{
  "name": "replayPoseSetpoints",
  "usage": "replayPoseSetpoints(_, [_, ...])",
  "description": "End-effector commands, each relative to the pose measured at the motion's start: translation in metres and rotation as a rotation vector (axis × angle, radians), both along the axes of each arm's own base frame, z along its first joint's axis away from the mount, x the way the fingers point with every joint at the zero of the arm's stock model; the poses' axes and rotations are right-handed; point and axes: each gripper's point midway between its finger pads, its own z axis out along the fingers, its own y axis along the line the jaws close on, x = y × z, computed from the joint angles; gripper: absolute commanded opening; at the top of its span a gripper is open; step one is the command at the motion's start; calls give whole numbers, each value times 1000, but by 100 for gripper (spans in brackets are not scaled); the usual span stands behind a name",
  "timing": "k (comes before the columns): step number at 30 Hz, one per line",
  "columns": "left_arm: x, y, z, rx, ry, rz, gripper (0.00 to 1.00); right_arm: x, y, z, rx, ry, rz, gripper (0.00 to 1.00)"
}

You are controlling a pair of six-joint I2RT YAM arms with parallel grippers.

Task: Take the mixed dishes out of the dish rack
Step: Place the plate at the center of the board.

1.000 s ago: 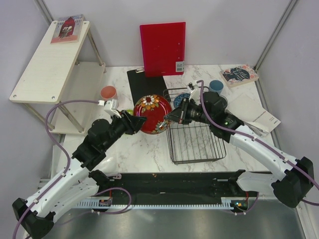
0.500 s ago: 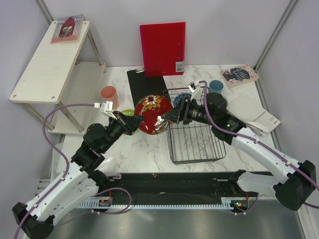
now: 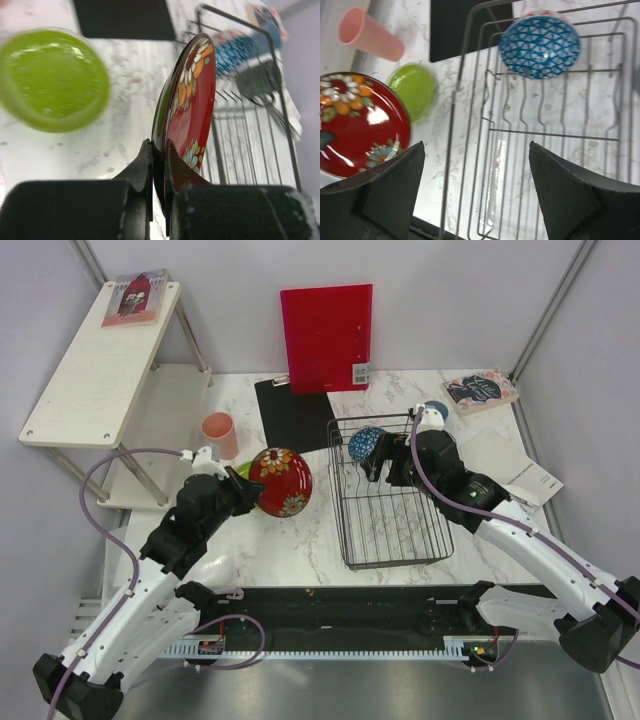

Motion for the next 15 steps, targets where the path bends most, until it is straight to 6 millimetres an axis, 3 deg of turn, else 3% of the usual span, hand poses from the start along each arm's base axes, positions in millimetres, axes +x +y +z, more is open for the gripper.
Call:
replayPoseSetpoints(1, [18,45,18,-22,6,197,2,4,-40,12,-105,-74,-140,90])
replayPoseSetpoints(2, [22,59,12,-30,32,251,2,4,-42,12,-109,-80,-142,90])
replayPoseSetpoints(5, [28,67,-7,-52,88,291,2,3,-43,6,-123,-75,-138,90])
replayPoseSetpoints(7, [33,65,-28,-78,148,289,2,2,-43,0,-130,-69,-131,89])
replayPoseSetpoints(8, [42,69,-27,-132,142,314,2,3,-41,0,-127,-71,-127,89])
replayPoseSetpoints(10, [44,60,-50,-189,213,271,2,2,-39,-2,-123,-68,-115,89])
replayPoseSetpoints(15, [62,61,-61,-253,198,287,2,2,-38,2,-111,-87,-107,89])
